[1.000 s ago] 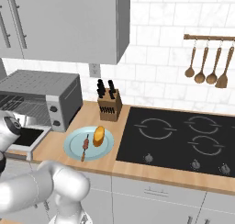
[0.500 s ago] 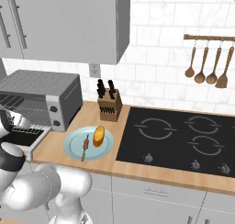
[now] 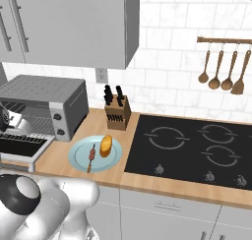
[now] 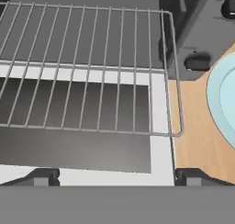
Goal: Pick up the kebab skewer and baguette bread, and place them inside the toaster oven. Close the toaster oven door and start by setting the timer.
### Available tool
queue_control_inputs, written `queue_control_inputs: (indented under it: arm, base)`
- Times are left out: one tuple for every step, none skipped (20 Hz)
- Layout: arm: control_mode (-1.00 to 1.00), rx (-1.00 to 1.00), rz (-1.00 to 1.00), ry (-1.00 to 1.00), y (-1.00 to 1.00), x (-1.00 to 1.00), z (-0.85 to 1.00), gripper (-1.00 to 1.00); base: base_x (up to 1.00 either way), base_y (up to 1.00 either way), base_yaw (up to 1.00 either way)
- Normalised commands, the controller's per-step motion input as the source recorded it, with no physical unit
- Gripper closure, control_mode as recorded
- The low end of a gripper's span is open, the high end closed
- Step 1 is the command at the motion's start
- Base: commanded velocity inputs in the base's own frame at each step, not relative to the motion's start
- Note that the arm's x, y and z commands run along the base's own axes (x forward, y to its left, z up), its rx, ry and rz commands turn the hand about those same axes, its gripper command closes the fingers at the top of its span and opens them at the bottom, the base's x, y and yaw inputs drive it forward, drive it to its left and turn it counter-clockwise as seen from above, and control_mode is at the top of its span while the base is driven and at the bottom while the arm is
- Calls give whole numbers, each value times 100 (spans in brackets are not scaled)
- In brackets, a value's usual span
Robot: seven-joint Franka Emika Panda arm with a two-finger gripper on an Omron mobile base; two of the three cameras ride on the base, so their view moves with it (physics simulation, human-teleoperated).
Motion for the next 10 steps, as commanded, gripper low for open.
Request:
queue_control_inputs:
  arm:
    - [-100, 6, 0, 0, -100, -100, 66, -100]
    - [-100, 11, -3, 5, -100, -100, 74, -100]
    - [-100, 13, -4, 9, -100, -100, 71, -100]
    - [-100, 14, -8, 14, -100, -91, 61, -100]
    - [-100, 11, -14, 18, -100, -75, 49, -100]
    - [-100, 9, -13, 18, -100, -60, 47, -100]
    - [-100, 7, -13, 18, -100, -49, 41, -100]
    - [-100, 6, -14, 20, -100, -35, 45, -100]
    - [-100, 5, -14, 24, -100, -24, 50, -100]
    - [-100, 9, -11, 27, -100, 0, 44, -100]
  base:
    - [0, 0, 0]
    - [0, 0, 0]
    - [0, 0, 0]
    - [0, 0, 0]
    - [0, 0, 0]
    - [0, 0, 0]
    - [0, 0, 0]
    - [0, 0, 0]
    - [0, 0, 0]
    - [0, 0, 0]
